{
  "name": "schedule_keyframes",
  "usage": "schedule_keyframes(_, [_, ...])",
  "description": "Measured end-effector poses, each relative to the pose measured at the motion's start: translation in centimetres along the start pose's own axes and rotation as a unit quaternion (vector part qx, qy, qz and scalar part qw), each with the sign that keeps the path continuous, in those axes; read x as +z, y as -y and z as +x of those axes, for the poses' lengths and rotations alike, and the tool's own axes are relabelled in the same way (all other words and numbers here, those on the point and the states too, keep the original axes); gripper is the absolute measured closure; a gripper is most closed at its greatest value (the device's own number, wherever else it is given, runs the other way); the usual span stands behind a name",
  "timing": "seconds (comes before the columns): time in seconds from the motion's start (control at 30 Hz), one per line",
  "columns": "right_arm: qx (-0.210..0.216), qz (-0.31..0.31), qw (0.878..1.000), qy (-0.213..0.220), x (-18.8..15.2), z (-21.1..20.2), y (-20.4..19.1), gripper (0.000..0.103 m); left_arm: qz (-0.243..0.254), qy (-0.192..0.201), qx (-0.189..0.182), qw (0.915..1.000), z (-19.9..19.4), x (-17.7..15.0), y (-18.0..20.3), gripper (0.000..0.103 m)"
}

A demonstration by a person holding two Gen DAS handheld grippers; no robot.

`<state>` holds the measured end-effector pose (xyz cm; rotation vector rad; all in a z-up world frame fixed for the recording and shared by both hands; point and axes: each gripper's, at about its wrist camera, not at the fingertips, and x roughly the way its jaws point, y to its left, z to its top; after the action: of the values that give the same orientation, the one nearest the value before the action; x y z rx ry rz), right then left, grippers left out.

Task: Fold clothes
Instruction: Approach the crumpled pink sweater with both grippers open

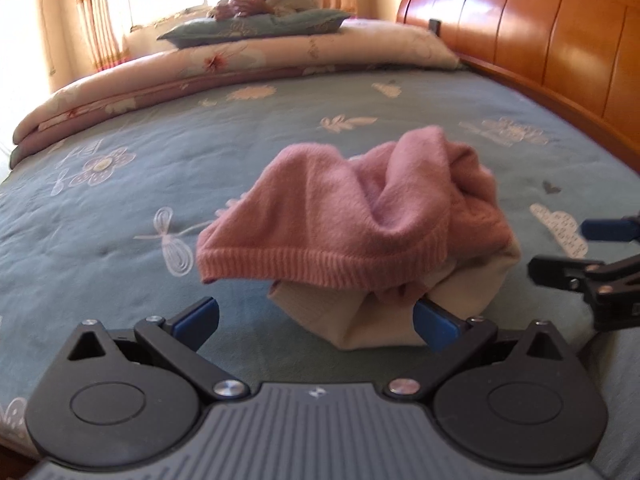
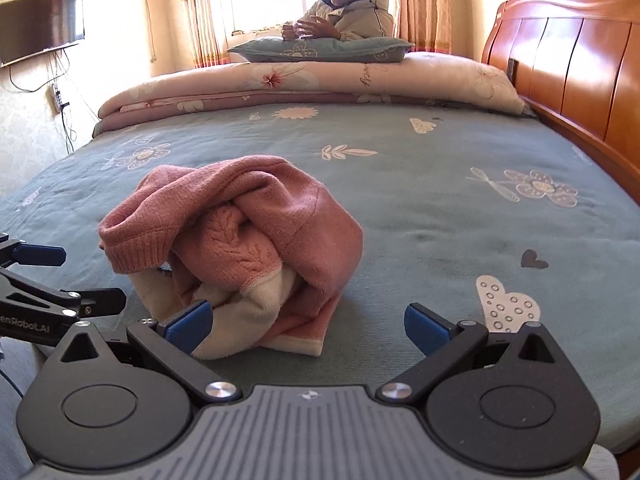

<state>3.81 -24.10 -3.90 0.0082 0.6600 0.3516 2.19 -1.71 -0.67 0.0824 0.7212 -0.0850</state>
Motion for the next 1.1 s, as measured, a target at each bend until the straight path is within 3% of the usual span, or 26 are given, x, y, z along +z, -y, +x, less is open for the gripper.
schedule_keyframes(0.07, [0.006,0.013,1.000,-0.011,0.0,0.4,0.4,0.000,-0.006,0.010,-0.018,0.9998,0.0,0.1,-0.3,0.001])
schedule_keyframes(0.2, [0.009,0.031,0.999,-0.024,-0.2,0.9,1.0,0.000,-0.002,0.007,-0.012,0.9999,0.4,0.4,-0.3,0.001])
schedule_keyframes(0.43, [0.020,0.033,0.999,-0.011,-0.2,0.2,1.1,0.000,-0.020,0.001,-0.026,0.9995,0.4,-0.3,-0.8,0.001])
schedule_keyframes(0.53, [0.023,0.019,1.000,0.002,-0.3,-0.3,0.8,0.000,-0.010,0.017,-0.024,0.9995,0.0,-0.6,-1.0,0.001])
schedule_keyframes(0.8, [0.031,-0.008,0.999,0.026,0.0,-1.5,0.1,0.006,-0.039,0.002,-0.045,0.9982,0.0,-0.5,-1.9,0.001])
schedule_keyframes(1.1, [0.048,-0.065,0.995,0.054,0.6,-3.0,-2.1,0.009,-0.003,-0.002,-0.056,0.9984,-0.5,-1.3,-1.5,0.001])
